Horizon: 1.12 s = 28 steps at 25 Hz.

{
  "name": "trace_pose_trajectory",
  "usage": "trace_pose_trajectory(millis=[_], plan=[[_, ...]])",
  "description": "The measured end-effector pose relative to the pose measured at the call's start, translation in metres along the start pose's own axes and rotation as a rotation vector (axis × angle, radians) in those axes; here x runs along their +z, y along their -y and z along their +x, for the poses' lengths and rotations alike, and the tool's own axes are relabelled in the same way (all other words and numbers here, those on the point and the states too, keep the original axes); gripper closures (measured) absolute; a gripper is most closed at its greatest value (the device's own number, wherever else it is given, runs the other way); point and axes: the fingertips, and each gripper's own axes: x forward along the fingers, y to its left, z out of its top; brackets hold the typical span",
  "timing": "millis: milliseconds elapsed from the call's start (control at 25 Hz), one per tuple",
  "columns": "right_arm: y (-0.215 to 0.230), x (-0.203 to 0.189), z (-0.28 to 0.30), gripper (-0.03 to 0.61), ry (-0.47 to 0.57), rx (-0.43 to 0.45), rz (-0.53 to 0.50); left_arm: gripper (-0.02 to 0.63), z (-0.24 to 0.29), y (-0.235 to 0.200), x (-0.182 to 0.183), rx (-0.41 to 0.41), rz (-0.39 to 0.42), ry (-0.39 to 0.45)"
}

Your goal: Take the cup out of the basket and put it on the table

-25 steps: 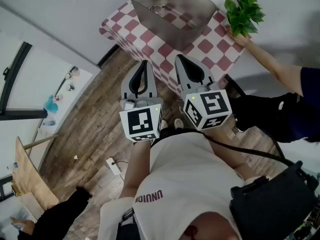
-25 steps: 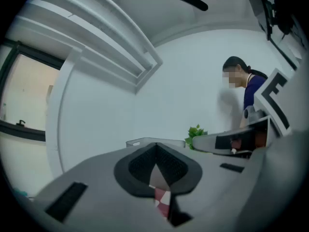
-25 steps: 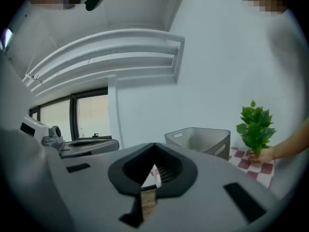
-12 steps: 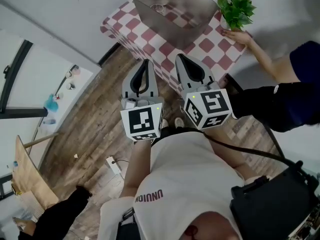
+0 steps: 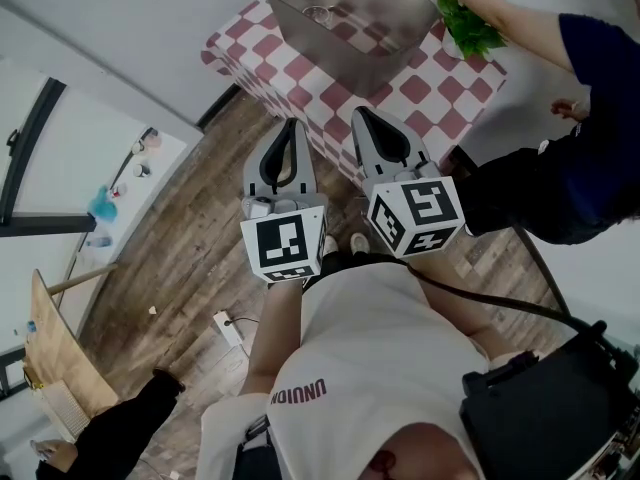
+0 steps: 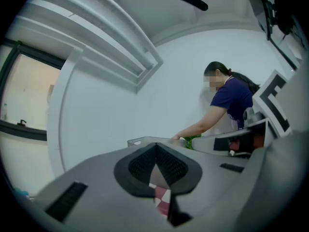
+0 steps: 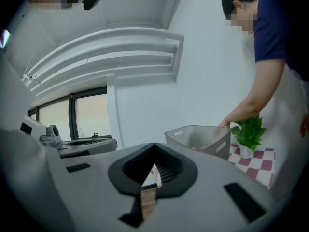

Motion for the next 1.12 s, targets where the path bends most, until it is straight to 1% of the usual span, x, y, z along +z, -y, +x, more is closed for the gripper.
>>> trace_pose_trajectory(millis=[320,600,920,1120], plan=[[-0.008,-0.001,0.005,0.56,-0.003,-0.002,-0.003,0.601,-0.004,-0.007,0.002,-0.008,-0.007,0.011],[-0.02,-0.001,0.018,0.56,0.003,-0.018,-0.022,0.601,-0.004,-0.024,-0.003,-0.024,-0.013,0.011],[-0.034,-0.01,0.044,0.56,-0.017,0.007,-0.039,0.601,0.002,-0.047,-0.015,-0.004,-0.031,-0.003],[-0.032,-0.007,0.07,0.56,-0.018,0.032,-0.045,0.601,0.019,-0.063,-0.017,0.018,-0.032,-0.004]])
